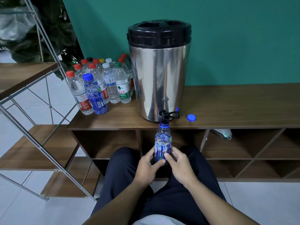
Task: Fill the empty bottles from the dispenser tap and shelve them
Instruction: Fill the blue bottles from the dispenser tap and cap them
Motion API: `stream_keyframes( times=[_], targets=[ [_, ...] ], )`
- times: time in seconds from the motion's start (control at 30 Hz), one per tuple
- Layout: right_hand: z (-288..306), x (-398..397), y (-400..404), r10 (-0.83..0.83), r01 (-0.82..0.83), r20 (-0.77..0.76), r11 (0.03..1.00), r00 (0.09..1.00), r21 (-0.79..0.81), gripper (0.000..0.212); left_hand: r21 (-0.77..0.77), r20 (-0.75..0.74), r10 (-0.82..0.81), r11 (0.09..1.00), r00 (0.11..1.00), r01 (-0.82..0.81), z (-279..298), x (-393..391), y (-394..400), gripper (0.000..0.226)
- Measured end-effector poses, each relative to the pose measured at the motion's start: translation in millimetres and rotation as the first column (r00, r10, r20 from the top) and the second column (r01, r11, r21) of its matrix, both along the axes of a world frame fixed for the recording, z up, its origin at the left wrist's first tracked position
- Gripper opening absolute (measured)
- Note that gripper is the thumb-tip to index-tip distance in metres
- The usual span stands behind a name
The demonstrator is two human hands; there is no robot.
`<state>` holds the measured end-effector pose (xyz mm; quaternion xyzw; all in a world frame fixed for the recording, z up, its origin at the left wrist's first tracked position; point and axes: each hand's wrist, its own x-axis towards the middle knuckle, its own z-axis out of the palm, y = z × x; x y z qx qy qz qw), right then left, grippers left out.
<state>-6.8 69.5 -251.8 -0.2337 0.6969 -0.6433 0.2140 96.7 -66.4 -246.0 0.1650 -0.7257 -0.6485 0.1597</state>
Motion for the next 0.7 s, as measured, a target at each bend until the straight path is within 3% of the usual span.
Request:
stream_keyframes(
  times=[0.7],
  targets=[
    [1.8, 0.5, 0.6, 0.005, -0.005, 0.008, 1.0, 1.0, -0.02, 0.036, 0.01, -0.017, -0.004, 1.0, 1.0, 0.004, -0.3, -0.5, 0.0, 0.059]
  ],
)
